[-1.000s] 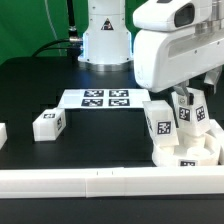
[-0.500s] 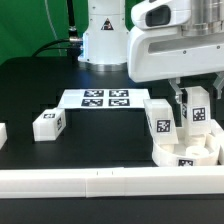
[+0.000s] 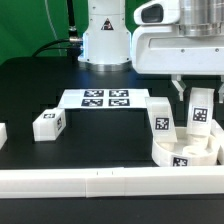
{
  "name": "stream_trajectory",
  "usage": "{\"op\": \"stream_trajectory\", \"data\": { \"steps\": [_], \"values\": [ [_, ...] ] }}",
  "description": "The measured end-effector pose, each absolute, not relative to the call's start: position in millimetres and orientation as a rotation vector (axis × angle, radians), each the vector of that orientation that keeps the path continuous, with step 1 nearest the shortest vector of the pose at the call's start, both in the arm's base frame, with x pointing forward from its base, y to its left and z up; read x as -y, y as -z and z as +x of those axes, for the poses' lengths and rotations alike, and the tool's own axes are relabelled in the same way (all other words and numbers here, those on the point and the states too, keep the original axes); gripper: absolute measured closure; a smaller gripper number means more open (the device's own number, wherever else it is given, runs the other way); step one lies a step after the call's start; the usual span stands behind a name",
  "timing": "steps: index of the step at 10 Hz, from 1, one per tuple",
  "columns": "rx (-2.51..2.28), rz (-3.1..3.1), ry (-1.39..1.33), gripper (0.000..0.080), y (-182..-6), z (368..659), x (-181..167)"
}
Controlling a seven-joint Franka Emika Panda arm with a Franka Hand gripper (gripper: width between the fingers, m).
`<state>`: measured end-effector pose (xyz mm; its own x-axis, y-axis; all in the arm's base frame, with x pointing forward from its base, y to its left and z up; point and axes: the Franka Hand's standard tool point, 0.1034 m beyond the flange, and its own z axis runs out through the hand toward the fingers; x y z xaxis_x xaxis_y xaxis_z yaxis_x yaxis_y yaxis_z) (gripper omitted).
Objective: Assemble stool
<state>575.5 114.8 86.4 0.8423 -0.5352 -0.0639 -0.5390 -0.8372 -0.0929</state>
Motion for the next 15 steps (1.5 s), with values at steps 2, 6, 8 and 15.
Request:
{"op": "stream_trajectory", "data": {
  "steps": [2, 6, 8, 15],
  "values": [
    [-1.034, -2.854, -0.064, 0.0459, -86.4, 575.5, -115.1],
    [-1.464, -2.631, -0.1, 0.0459, -85.0, 575.7, -114.6],
    [-1.769, -2.401, -0.142, 0.0459, -84.0, 575.8, -113.6],
    [-2.29, -1.907, -0.212, 0.0459, -83.9, 576.5, -117.2]
  ]
}}
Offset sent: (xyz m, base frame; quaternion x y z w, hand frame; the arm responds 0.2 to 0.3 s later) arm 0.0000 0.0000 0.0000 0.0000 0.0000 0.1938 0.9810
